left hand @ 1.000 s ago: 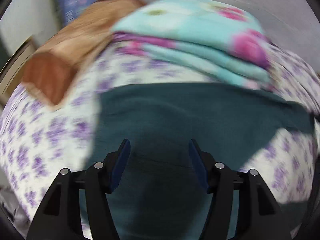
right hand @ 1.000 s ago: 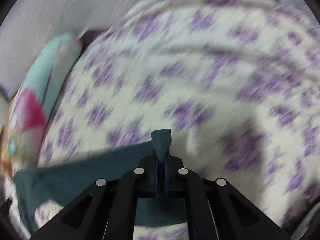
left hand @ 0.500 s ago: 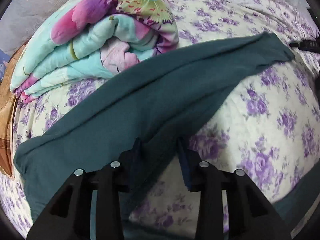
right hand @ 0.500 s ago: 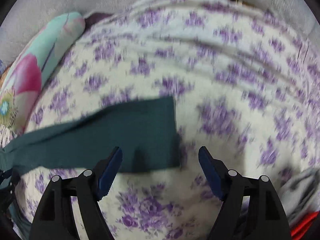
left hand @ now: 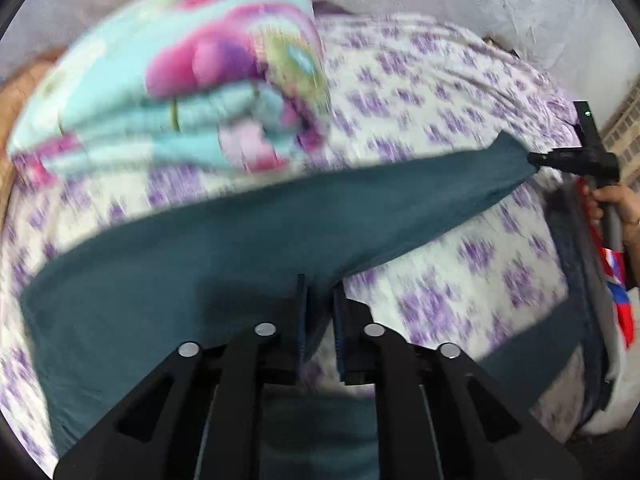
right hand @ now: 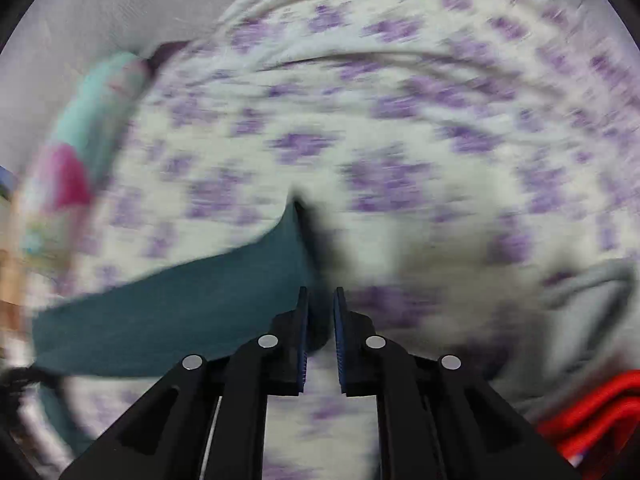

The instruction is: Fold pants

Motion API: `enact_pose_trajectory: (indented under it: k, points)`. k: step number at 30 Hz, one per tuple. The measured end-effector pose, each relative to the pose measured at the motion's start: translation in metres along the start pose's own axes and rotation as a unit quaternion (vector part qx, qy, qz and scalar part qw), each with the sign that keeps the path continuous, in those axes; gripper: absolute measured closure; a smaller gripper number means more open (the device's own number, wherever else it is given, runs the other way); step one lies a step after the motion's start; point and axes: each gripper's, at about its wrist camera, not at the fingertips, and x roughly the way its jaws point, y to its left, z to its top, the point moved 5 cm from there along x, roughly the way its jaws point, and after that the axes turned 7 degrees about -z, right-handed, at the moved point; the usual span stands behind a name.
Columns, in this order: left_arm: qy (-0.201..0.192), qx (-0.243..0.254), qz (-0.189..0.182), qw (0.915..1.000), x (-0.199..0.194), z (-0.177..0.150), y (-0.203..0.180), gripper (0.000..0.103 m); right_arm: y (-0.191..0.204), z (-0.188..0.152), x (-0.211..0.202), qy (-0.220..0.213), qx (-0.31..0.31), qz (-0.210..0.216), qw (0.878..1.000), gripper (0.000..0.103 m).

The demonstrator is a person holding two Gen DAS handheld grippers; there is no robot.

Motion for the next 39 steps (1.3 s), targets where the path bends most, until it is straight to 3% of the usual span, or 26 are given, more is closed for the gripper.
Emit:
enact_pose_trajectory:
  k: [1,2,4,6,7,9,10,12,14,17,23,25,28,32,34,36,39]
  points:
    - [0.021,-0.003,-0.005,0.9998,0.008,-0.011,0.001,0.062,-0.004,-0.003,0.008,0.013,-0.010,-0.035,0.999,0.062]
    - [0.044,0.001,0.013,0.9990,0.016,-0.022,0.003,0.056,-0.003,-0.006,0.015,0.035,-0.025,-0.053,0.998,0.050]
    - [0.070,0.011,0.013,0.9974,0.018,-0.034,0.003,0.055,0.009,-0.003,0.007,0.020,-0.044,-0.067,0.997,0.049]
    - [0.058,0.011,-0.012,0.9982,0.003,-0.038,0.004,0.053,0.028,0.010,-0.017,-0.035,-0.044,-0.058,0.997,0.036]
    - [0.039,0.005,-0.020,0.9990,-0.012,-0.037,0.008,0.044,0.038,0.014,-0.024,-0.052,-0.050,-0.052,0.996,0.032]
    - [0.001,-0.012,-0.009,0.9999,-0.034,-0.031,0.024,0.031,0.067,0.017,-0.034,-0.068,-0.081,-0.008,0.994,0.028]
    - [-0.020,-0.023,0.012,0.9995,-0.046,-0.027,0.040,0.030,0.094,0.016,-0.034,-0.067,-0.112,0.025,0.991,0.028]
    - [-0.036,-0.044,0.050,0.9971,-0.059,-0.018,0.072,0.030,0.137,0.013,-0.029,-0.067,-0.166,0.048,0.983,0.028]
    - [-0.042,-0.068,0.098,0.9919,-0.068,-0.012,0.115,0.030,0.190,0.006,-0.021,-0.077,-0.243,0.057,0.965,0.028]
    - [-0.022,-0.072,0.140,0.9873,-0.066,-0.006,0.167,0.031,0.242,-0.002,-0.011,-0.069,-0.305,0.076,0.947,0.028]
    - [0.045,-0.026,0.141,0.9886,-0.038,-0.009,0.214,0.051,0.287,-0.012,0.001,-0.051,-0.378,0.099,0.919,0.028]
    - [0.058,-0.011,0.138,0.9887,-0.030,-0.011,0.221,0.061,0.292,-0.012,0.008,-0.043,-0.390,0.096,0.915,0.028]
    - [0.071,-0.021,0.124,0.9895,-0.015,-0.016,0.239,0.062,0.295,-0.012,0.019,-0.022,-0.377,0.106,0.920,0.028]
    - [0.049,-0.059,0.076,0.9941,-0.032,-0.013,0.248,0.062,0.298,-0.010,0.018,-0.018,-0.370,0.114,0.922,0.032]
    - [0.031,-0.066,0.063,0.9954,-0.051,-0.012,0.252,0.055,0.297,-0.009,0.012,-0.019,-0.372,0.120,0.920,0.032]
    - [0.023,-0.075,0.086,0.9932,-0.066,-0.013,0.264,0.048,0.296,-0.005,0.008,-0.025,-0.373,0.129,0.918,0.033]
    - [0.037,-0.082,0.090,0.9919,-0.068,-0.020,0.275,0.049,0.291,0.000,0.006,-0.022,-0.361,0.134,0.923,0.033]
